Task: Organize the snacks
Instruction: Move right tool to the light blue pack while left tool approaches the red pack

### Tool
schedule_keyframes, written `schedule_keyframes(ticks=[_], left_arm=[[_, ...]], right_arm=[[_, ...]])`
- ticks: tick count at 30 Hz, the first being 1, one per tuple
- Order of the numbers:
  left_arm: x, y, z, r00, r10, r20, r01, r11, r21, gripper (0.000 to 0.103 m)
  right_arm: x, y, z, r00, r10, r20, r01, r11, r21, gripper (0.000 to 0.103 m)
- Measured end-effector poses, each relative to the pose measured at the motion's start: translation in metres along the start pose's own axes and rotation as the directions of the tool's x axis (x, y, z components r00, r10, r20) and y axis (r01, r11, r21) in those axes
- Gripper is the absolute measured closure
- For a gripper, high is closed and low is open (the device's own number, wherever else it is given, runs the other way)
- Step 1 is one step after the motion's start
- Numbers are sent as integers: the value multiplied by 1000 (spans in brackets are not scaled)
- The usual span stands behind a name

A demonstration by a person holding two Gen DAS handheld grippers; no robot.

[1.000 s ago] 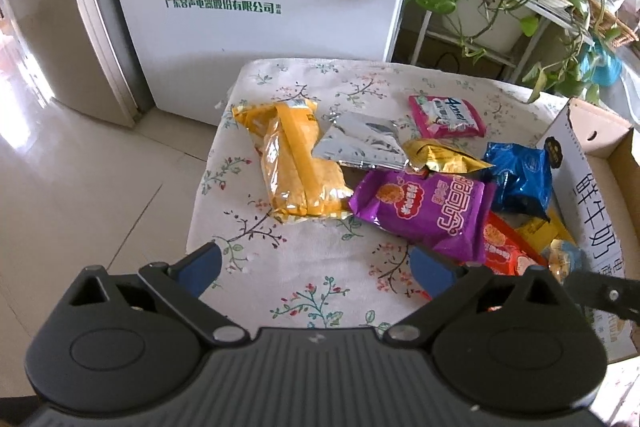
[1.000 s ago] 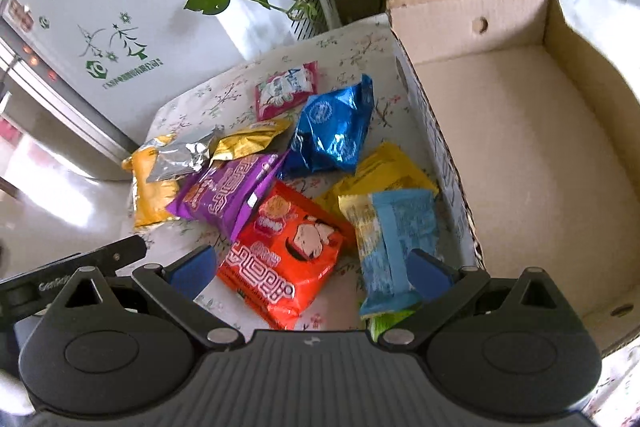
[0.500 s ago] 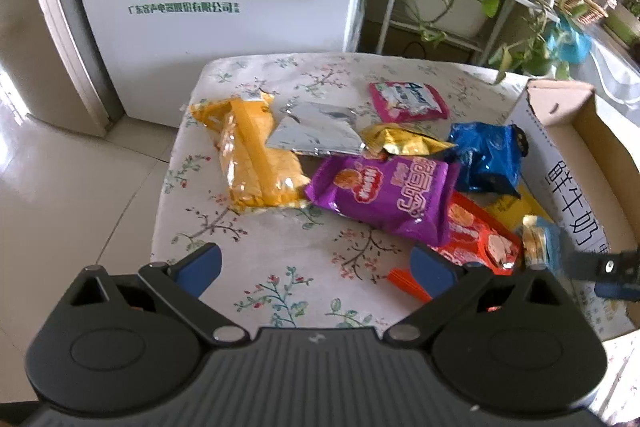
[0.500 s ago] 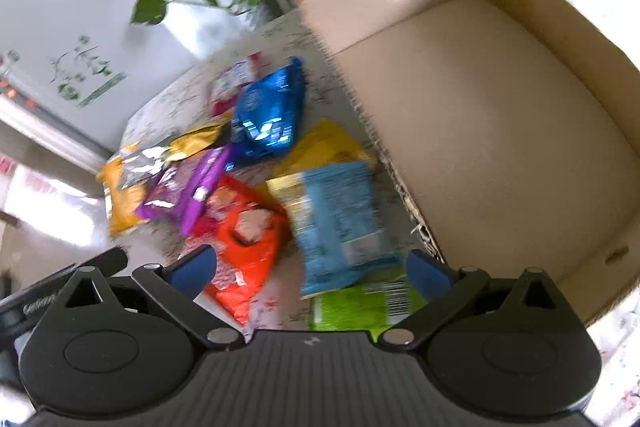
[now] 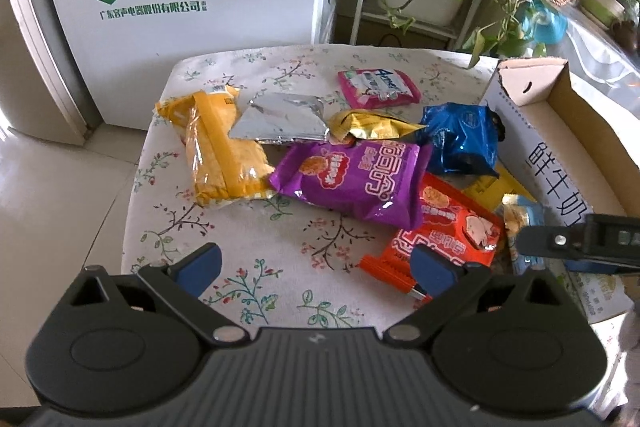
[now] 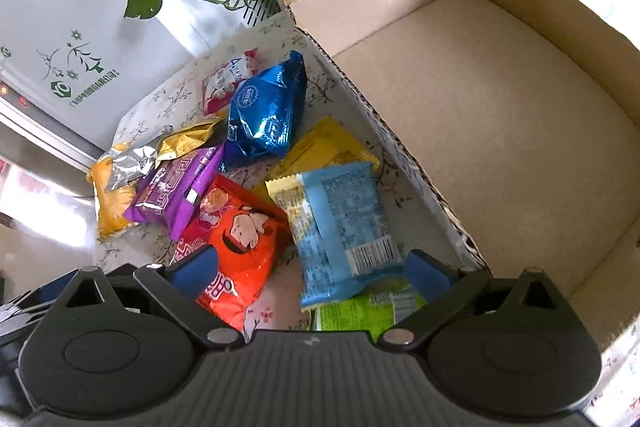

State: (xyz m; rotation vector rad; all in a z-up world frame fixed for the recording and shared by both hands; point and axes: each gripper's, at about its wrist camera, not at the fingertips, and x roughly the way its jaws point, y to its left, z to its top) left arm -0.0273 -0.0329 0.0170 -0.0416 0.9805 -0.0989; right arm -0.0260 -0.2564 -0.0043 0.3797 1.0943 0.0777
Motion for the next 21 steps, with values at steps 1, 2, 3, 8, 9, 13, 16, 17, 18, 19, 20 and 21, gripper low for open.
schedule_keyframes(ticks=[1,2,3,8,9,13,16,17,18,19,20,21], left_arm=[[0,1,-1,1000,1,-1,-1,1000,0,3],[1,1,-1,1000,4,-2,-4,1000,-1,3],[1,3,-1,1000,8,-5,-8,1000,-2,3],[1,14,0,1000,19,-8,-20,999,-46,3],[1,16,0,1000,21,-7,-22,998,-52,3],[0,19,0,1000,23,-3,-23,998,-61,3],[0,21,0,1000,21,-7,-21,998,-62,3],[0,21,0,1000,21,-8,-21,998,-64,3],[0,22,0,1000,19,-9,-20,998,-66,3],[0,23,0,1000,19,-8,-19,997,-69,3],[0,24,0,1000,17,-7,-18,997,-72,3],[-1,25,0,1000,17,-6,-17,997,-75,3]], right_arm=[[2,4,0,1000,-15,14,15,1000,-24,0],[4,8,-1,999,-24,20,25,998,-49,0],[6,11,-1,999,-33,23,35,997,-68,1],[6,25,-5,1000,-9,17,11,990,-141,15],[5,26,-5,1000,-6,16,8,990,-142,15],[9,21,-6,997,-74,31,78,988,-132,15],[16,24,-10,991,-128,39,132,979,-153,14],[18,26,-12,990,-135,42,140,975,-175,14],[19,28,-15,989,-137,51,144,970,-196,14],[19,30,-15,990,-127,53,136,967,-214,16],[18,31,-16,993,-109,52,118,967,-226,18],[16,32,-17,995,-91,48,100,967,-236,22]])
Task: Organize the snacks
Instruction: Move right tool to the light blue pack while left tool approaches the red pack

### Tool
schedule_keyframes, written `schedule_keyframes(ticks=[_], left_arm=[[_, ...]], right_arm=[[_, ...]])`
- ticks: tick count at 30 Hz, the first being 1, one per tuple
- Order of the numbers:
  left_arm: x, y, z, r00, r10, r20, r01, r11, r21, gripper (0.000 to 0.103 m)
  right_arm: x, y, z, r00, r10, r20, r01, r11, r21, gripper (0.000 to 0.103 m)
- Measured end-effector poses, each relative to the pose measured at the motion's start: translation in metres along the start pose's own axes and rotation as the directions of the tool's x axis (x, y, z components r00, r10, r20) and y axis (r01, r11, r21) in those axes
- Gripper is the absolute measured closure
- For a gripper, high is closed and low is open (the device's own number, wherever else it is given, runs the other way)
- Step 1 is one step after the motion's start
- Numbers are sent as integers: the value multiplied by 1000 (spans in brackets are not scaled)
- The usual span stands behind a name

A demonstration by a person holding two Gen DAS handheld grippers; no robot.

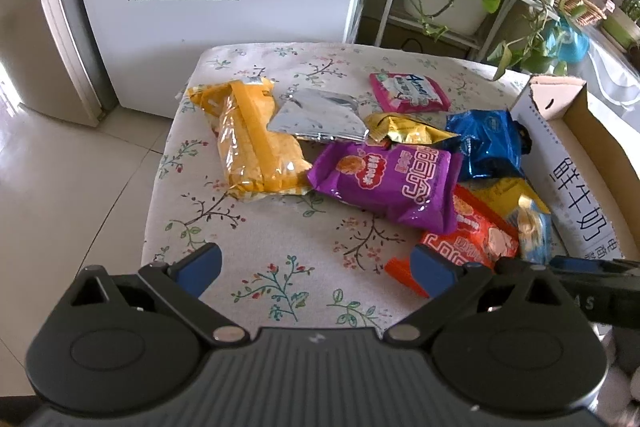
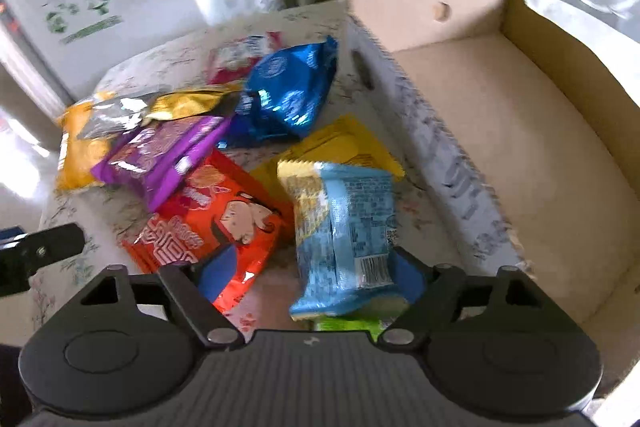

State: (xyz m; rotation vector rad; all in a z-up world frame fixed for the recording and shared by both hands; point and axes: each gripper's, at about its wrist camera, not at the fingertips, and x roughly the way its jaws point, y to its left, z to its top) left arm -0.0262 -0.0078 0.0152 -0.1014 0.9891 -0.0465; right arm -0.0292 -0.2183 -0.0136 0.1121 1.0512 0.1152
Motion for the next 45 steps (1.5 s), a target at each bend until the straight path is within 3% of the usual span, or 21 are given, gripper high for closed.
schedule_keyframes(ticks=[3,7,11,16,22,29,34,39,43,45], left_arm=[[0,3,0,1000,3,3,-3,1000,-5,3],[1,6,0,1000,-3,0,3,1000,-16,3],[6,4,-2,999,-43,-23,42,998,-47,3],[17,-14,2,996,-90,-25,88,994,-70,3],[38,-34,6,987,-157,-36,154,985,-75,3],[60,-34,9,989,-147,-33,142,981,-134,3],[62,-40,4,997,-76,-15,75,995,-61,0],[49,-21,-1,998,-25,-60,22,999,-50,0],[37,-3,-14,989,120,-89,-118,993,26,1],[31,8,-20,983,156,-93,-153,987,38,1]], right_arm=[[-4,3,-3,994,103,-36,-104,994,-43,24],[-10,4,-8,969,232,-88,-237,970,-51,24],[-19,-1,-7,986,162,-28,-164,985,-59,22],[-11,-3,-2,994,107,-8,-107,994,-30,10],[-1,-1,-3,996,85,-31,-86,995,-48,10],[1,-2,-6,996,82,-43,-84,995,-55,17],[3,2,-7,993,108,-51,-111,991,-73,24],[2,6,-9,987,145,-70,-151,983,-100,25],[0,13,-13,978,181,-103,-195,971,-140,24],[-2,15,-15,972,200,-122,-217,964,-154,24]])
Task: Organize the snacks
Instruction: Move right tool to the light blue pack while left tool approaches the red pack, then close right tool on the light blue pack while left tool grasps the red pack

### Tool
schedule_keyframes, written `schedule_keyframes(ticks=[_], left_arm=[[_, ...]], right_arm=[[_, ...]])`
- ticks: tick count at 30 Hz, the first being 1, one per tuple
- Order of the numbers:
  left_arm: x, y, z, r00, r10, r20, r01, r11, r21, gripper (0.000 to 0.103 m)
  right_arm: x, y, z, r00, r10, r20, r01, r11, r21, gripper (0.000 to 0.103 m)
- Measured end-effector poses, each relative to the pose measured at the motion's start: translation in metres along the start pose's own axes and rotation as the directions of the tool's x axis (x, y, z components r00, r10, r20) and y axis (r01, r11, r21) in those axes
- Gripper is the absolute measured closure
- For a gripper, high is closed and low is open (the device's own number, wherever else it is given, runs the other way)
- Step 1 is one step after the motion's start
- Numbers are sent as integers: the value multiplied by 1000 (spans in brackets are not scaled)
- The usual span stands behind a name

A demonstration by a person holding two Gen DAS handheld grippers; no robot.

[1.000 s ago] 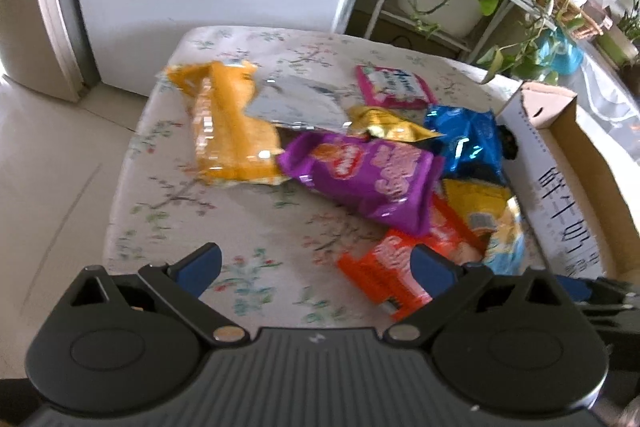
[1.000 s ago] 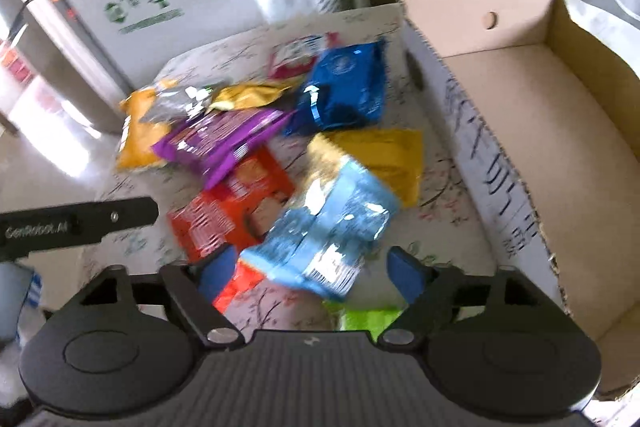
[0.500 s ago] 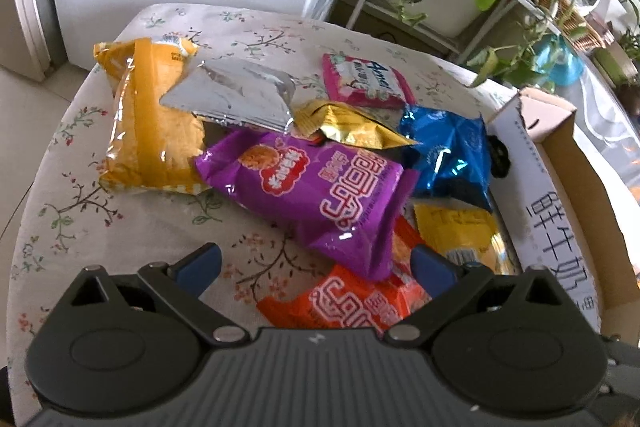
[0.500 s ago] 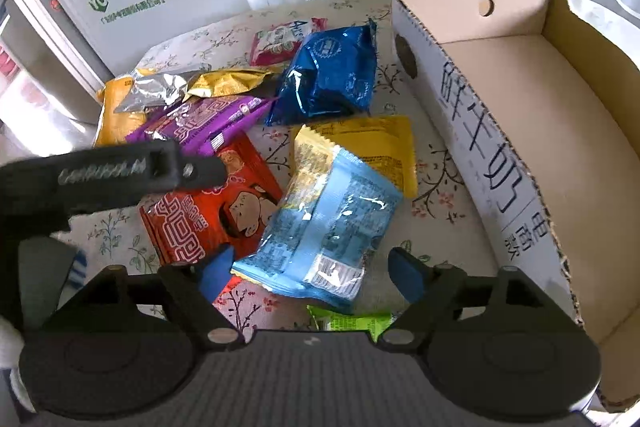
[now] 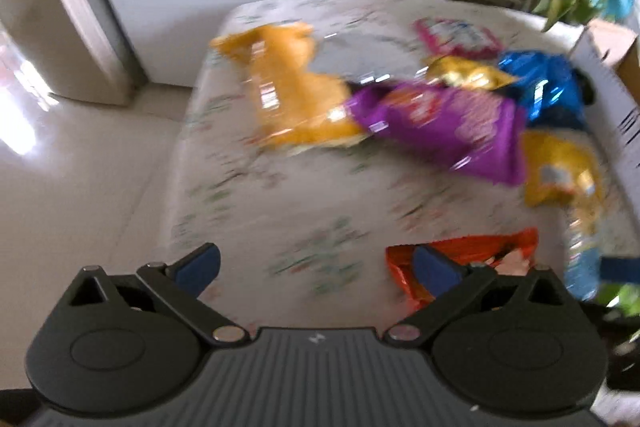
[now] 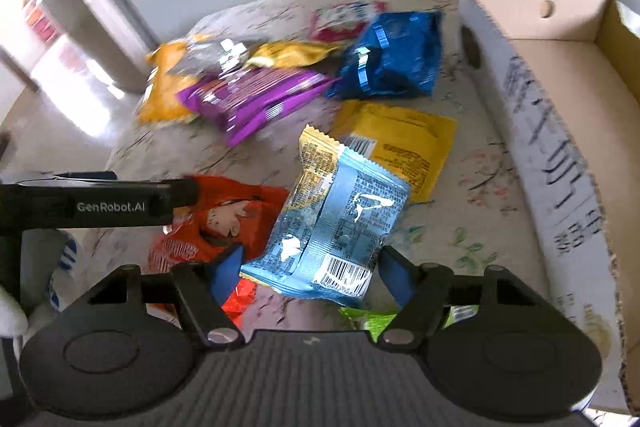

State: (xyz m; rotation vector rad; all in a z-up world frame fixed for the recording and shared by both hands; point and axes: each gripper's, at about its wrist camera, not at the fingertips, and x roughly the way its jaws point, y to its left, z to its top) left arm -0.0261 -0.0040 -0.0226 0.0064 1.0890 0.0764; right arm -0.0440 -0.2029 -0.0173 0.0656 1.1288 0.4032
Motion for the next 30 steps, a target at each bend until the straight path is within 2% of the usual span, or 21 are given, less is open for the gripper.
schedule_keyframes(ticks=[3,5,8,11,12,17,23,27,30], left_arm=[[-14,22,-9,998,-67,21,68,995,-78,2],[-26,32,-15,991,-118,59,125,985,-119,2],[-40,28,-21,976,-190,104,199,976,-92,2],[-40,9,-21,952,-296,74,300,953,-46,2],[-39,3,-22,948,-312,60,314,949,-35,2],[-32,-28,-25,957,-291,13,291,957,24,2],[-26,-55,-25,976,-214,24,211,972,101,2],[-17,-58,-30,992,-127,9,124,979,162,1],[-15,-46,-32,997,-70,25,65,982,176,1]], right_arm=[[-4,-3,0,1000,19,2,-19,999,29,20],[-7,-9,3,999,36,13,-37,995,90,14],[-11,-20,7,997,75,30,-79,979,190,12],[-8,-27,9,996,84,28,-89,959,267,11],[-7,-29,9,996,83,25,-87,956,281,11],[-2,-31,10,999,46,0,-44,946,320,11],[8,-25,14,999,-6,-35,16,951,309,10],[11,-21,15,999,-25,-46,37,958,283,9],[12,-17,15,997,-44,-56,57,964,260,9]])
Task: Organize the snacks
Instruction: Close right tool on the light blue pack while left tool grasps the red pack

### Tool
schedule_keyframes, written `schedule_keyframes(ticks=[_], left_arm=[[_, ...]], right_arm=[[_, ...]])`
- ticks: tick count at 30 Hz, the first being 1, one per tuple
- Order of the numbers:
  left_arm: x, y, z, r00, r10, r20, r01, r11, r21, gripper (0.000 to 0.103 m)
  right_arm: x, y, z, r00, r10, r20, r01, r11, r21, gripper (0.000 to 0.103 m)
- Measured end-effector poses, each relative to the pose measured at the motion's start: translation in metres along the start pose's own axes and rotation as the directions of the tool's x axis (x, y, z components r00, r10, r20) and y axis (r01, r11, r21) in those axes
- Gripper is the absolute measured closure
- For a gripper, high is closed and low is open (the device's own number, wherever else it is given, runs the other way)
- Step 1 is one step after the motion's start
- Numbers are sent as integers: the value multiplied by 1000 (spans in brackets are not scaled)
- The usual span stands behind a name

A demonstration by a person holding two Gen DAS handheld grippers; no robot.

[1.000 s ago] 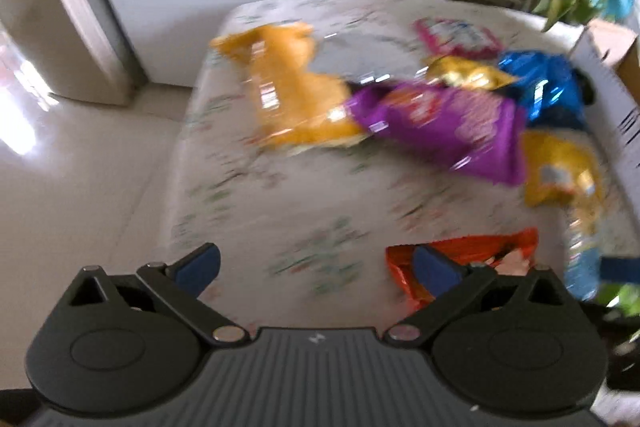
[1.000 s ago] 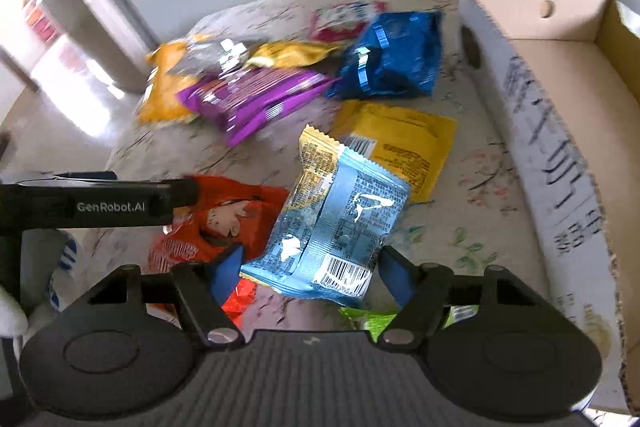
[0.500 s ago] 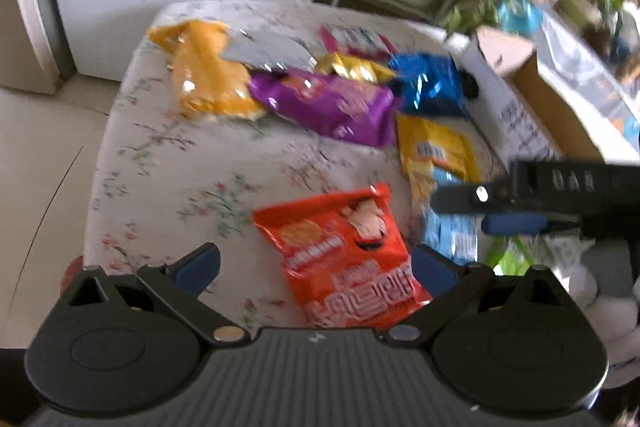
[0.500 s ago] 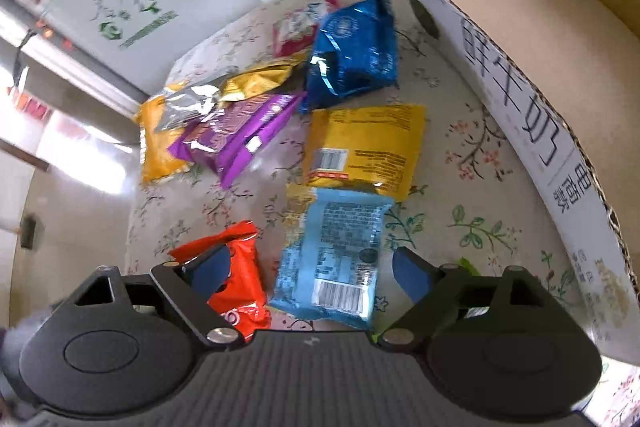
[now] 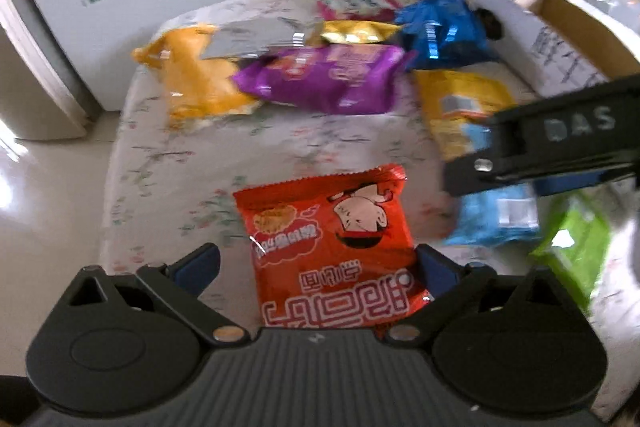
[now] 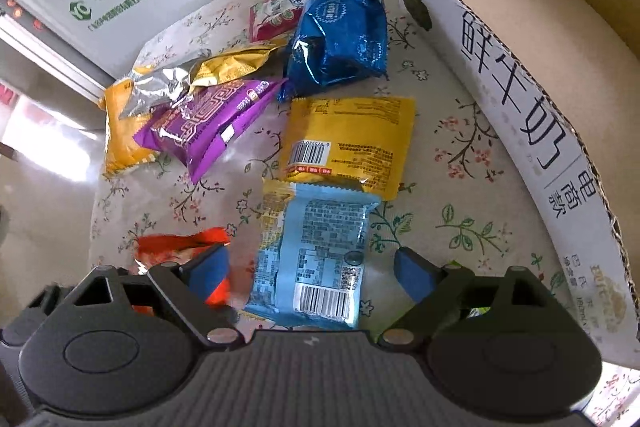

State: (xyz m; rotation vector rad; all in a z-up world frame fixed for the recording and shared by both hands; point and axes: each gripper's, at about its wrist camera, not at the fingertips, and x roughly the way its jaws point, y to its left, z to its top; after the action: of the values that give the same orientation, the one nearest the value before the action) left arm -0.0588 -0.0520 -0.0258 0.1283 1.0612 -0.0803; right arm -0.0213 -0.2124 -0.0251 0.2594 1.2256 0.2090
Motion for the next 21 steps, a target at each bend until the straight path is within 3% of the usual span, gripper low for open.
schedule_keyframes(ticks=[3,6,17,21], left_arm=[[7,12,-3,999,33,-8,-33,999,-17,0],[10,26,-5,1000,-18,-22,16,994,-105,0],[9,25,-8,1000,-7,-5,6,993,-117,0],[9,24,-7,1000,-8,-7,7,994,-108,0]], right_arm=[[2,5,-2,1000,-22,-2,21,999,-26,8],[4,12,-4,998,-61,1,60,996,-67,8],[14,28,-13,987,-156,44,162,970,-180,7],[16,33,-17,981,-184,66,194,955,-223,11]])
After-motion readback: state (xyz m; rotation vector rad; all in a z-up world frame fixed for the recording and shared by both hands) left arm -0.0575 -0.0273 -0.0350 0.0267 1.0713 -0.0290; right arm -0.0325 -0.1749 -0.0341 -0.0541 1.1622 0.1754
